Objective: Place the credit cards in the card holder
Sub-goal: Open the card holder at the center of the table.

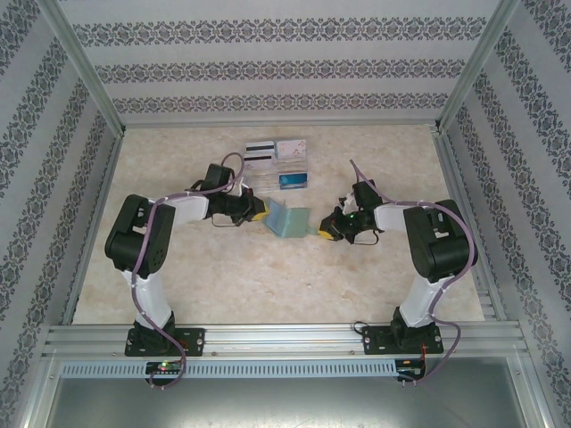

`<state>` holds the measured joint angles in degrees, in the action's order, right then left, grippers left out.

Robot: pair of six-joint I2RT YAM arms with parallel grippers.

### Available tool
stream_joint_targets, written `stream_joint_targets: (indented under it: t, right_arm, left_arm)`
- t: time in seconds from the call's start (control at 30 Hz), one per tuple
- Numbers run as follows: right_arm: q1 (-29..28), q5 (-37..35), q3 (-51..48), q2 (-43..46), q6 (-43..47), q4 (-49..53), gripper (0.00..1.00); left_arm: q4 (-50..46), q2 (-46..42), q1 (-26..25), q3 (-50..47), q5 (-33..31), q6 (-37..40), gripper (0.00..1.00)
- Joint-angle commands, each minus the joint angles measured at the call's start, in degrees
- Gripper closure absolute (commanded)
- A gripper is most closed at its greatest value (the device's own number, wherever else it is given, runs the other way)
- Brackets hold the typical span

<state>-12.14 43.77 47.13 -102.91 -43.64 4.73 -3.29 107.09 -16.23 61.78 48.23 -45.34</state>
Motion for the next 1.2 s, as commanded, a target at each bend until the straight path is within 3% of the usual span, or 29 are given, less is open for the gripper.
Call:
stream_joint_targets:
  t: [0.0,0.1,0.33,0.53,0.83,1.17]
  right_arm:
    - [0.09,-1.67,1.46,0.88,3.69,4.16,0.78]
    - [0.86,-3.22,3.19,2.98,6.13,8.07,0.69]
    - [1.64,-10.66,14.32,11.27,14.14,23.79,0.63]
    - [-3.94,-7.65,20.12,14.02,10.18,21.57,0.66]
    - [-13.17,-2.09,20.8,0.08,0.36,4.21,0.74]
    - [-13.68,-2.93,19.51,-8.58,3.12,5.71,0.76]
  left_arm:
    - [-18.97,-4.8,-2.37,7.32,-7.67,10.27,1.0]
    - [-30.75,-5.39,-4.15,13.01,-15.26,14.93,1.0]
    - [-40.47,-4.46,-7.53,18.46,-25.19,17.3,1.0]
    - [-34.77,-4.44,-8.11,15.81,-24.27,14.03,1.0]
    - [-25.9,-4.89,-8.12,11.22,-20.41,9.42,1.0]
    - [-15.61,-6.87,-8.03,3.11,-19.69,4.91,1.0]
